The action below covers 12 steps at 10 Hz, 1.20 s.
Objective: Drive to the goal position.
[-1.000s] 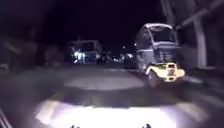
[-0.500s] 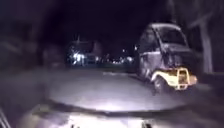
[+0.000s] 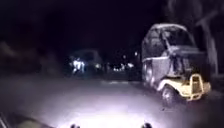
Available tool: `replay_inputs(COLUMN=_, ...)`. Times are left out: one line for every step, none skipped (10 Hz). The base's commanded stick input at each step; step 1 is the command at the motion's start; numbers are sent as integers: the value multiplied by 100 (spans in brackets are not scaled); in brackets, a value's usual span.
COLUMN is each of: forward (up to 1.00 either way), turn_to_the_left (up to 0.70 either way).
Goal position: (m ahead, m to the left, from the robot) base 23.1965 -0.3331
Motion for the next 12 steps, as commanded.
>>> replay_inputs(forward=85, turn_to_the_left=0)
replay_inputs(forward=85, turn_to_the_left=0)
replay_inputs(forward=85, turn_to_the_left=0)
replay_inputs(forward=85, turn_to_the_left=0)
replay_inputs(forward=85, turn_to_the_left=0)
replay_inputs(forward=85, turn_to_the_left=0)
replay_inputs(forward=85, turn_to_the_left=0)
replay_inputs(forward=85, turn_to_the_left=0)
replay_inputs(forward=85, turn_to_the_left=0)
replay_inputs(forward=85, turn_to_the_left=0)
replay_inputs(forward=85, turn_to_the_left=0)
replay_inputs(forward=85, turn_to_the_left=0)
